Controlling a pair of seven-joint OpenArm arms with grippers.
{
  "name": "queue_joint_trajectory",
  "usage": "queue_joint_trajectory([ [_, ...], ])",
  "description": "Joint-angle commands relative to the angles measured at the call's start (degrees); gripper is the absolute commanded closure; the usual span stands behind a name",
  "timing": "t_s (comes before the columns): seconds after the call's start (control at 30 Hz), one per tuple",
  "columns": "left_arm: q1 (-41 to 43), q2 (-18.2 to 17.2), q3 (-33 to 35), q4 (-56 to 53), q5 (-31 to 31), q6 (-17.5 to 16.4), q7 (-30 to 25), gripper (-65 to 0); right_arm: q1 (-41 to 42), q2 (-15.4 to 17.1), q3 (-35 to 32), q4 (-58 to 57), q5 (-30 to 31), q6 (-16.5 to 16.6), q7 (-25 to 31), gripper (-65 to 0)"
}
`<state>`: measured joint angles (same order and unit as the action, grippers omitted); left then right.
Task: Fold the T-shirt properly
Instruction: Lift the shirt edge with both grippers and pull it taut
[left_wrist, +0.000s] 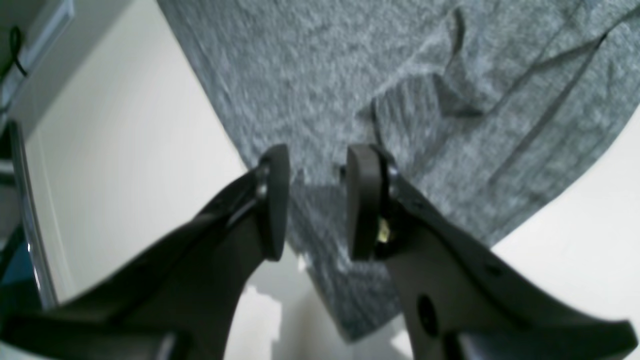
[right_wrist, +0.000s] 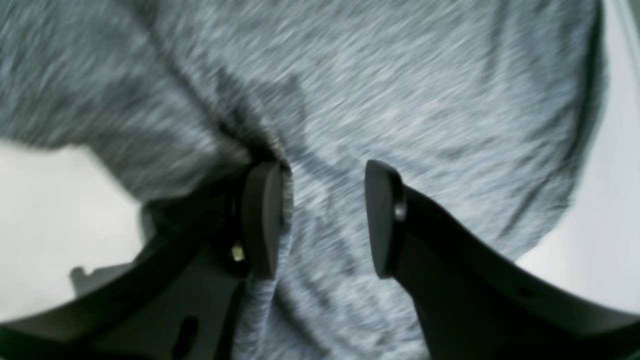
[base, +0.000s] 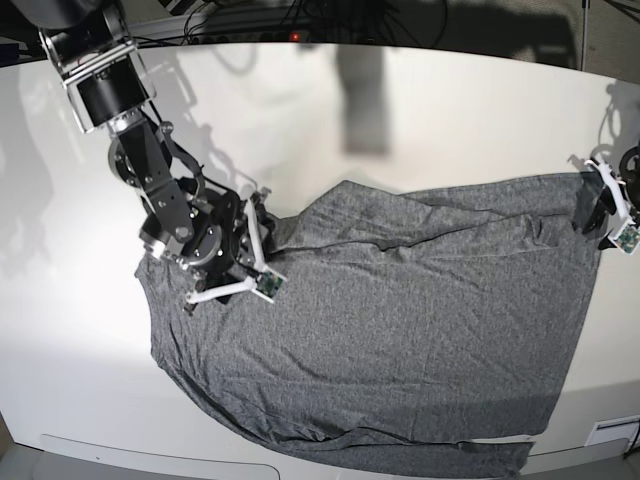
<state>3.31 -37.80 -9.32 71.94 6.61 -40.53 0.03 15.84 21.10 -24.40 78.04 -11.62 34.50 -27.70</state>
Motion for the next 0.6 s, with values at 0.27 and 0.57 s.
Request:
queue_joint_trajectory([
  [0.27, 0.6, -1.4, -0.7, 0.8, 6.9, 0.5, 4.2, -19.1, 2.1, 0.6, 0.5, 3.5, 4.8, -0.7, -7.8, -27.6],
  [0.57, 1.7, -1.5, 9.7, 0.8, 16.1, 0.5, 2.7, -19.2, 2.1, 0.8, 0.5, 4.1, 6.1, -0.7, -9.2, -27.6],
])
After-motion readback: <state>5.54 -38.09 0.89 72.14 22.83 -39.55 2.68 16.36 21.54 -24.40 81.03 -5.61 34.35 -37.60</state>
